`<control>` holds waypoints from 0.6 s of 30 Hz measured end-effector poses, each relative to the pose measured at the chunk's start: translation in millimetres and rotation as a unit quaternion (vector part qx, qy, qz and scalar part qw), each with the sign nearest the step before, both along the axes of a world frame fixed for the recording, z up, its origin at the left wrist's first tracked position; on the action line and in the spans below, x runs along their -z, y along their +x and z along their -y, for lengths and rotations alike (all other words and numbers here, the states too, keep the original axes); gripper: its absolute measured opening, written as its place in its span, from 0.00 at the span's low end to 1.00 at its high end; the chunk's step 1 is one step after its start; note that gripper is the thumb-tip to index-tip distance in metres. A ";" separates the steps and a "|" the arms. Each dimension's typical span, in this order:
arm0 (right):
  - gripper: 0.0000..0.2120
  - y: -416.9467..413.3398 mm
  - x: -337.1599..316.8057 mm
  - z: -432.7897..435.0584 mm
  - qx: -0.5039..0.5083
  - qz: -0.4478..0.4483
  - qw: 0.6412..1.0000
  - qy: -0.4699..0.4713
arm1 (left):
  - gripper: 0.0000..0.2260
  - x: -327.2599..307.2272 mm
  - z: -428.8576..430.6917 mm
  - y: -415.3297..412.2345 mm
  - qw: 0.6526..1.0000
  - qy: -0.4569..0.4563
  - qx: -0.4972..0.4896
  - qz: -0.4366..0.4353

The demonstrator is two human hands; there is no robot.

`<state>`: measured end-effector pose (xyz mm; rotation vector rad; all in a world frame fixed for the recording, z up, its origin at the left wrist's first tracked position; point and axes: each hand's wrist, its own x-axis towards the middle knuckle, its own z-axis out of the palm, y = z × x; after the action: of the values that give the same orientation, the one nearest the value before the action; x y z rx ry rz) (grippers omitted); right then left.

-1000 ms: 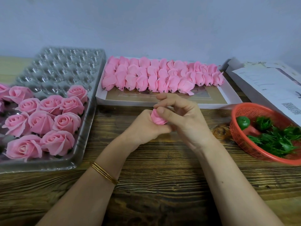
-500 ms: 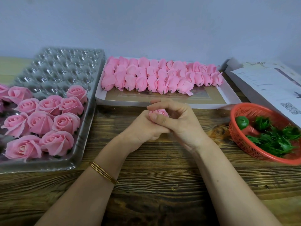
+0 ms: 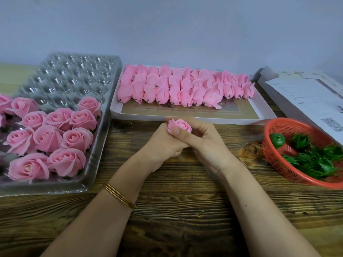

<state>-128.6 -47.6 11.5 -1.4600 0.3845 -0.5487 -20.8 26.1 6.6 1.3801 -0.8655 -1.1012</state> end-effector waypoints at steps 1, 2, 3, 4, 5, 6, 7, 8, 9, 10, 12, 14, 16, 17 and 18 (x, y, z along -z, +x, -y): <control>0.14 -0.5 -0.8 -0.5 -0.012 -0.005 1.000 0.004 | 0.15 -0.8 -0.5 0.5 1.000 0.001 -0.007 0.010; 0.14 -1.1 -1.0 -0.3 -0.024 -0.008 1.000 0.004 | 0.16 0.5 0.1 2.1 1.000 -0.001 -0.010 0.021; 0.14 -1.7 -0.9 0.9 -0.029 -0.011 1.000 0.001 | 0.14 -1.6 -0.6 2.3 0.999 -0.002 -0.016 0.028; 0.16 -2.0 -0.6 2.8 -0.026 -0.013 1.000 -0.001 | 0.10 -1.5 -0.5 2.9 0.999 -0.001 -0.023 0.032; 0.18 -2.1 -0.2 4.6 -0.015 -0.013 1.000 0.002 | 0.04 -3.3 -1.2 2.2 0.999 0.000 -0.037 0.027; 0.20 -2.2 -0.2 6.6 0.006 -0.007 1.000 0.016 | 0.04 -2.6 -1.0 2.2 0.998 -0.004 -0.051 0.027; 0.21 -2.3 -0.8 8.3 0.032 0.006 0.999 0.031 | 0.07 -2.2 -1.2 1.5 0.997 -0.011 -0.064 0.029; 0.21 -2.5 -2.0 9.8 0.061 0.023 0.997 0.041 | 0.07 -1.5 -1.0 1.3 0.996 -0.017 -0.074 0.043; 0.20 -3.0 -3.8 10.5 0.085 0.039 0.995 0.042 | 0.06 -2.2 -2.0 0.6 0.994 -0.017 -0.084 0.062; 0.18 -3.3 -5.7 10.3 0.102 0.053 0.993 0.037 | 0.07 -2.5 -2.8 0.2 0.992 -0.013 -0.091 0.087; 0.14 -3.1 -9.3 5.9 0.114 0.075 0.991 0.018 | 0.07 -2.5 -3.0 -0.3 0.987 0.000 -0.111 0.113; 0.11 -0.4 -11.8 -2.1 0.119 0.078 0.990 -0.021 | 0.05 -2.9 -2.1 -3.0 0.984 0.001 -0.127 0.129; 0.10 4.0 -12.8 -11.4 0.128 0.066 0.986 -0.085 | 0.02 -3.5 -1.6 -5.9 0.980 -0.001 -0.145 0.139; 0.10 6.4 -12.3 -15.1 0.129 0.058 0.984 -0.111 | 0.01 -4.7 -2.1 -7.2 0.977 0.000 -0.152 0.150; 0.10 8.5 -11.5 -17.9 0.128 0.051 0.982 -0.127 | 0.02 -4.6 -1.9 -7.1 0.974 0.000 -0.156 0.166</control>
<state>-120.1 -29.7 23.0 -1.6294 0.4365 -0.9037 -27.9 28.0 11.3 1.6632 -0.8469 -0.6400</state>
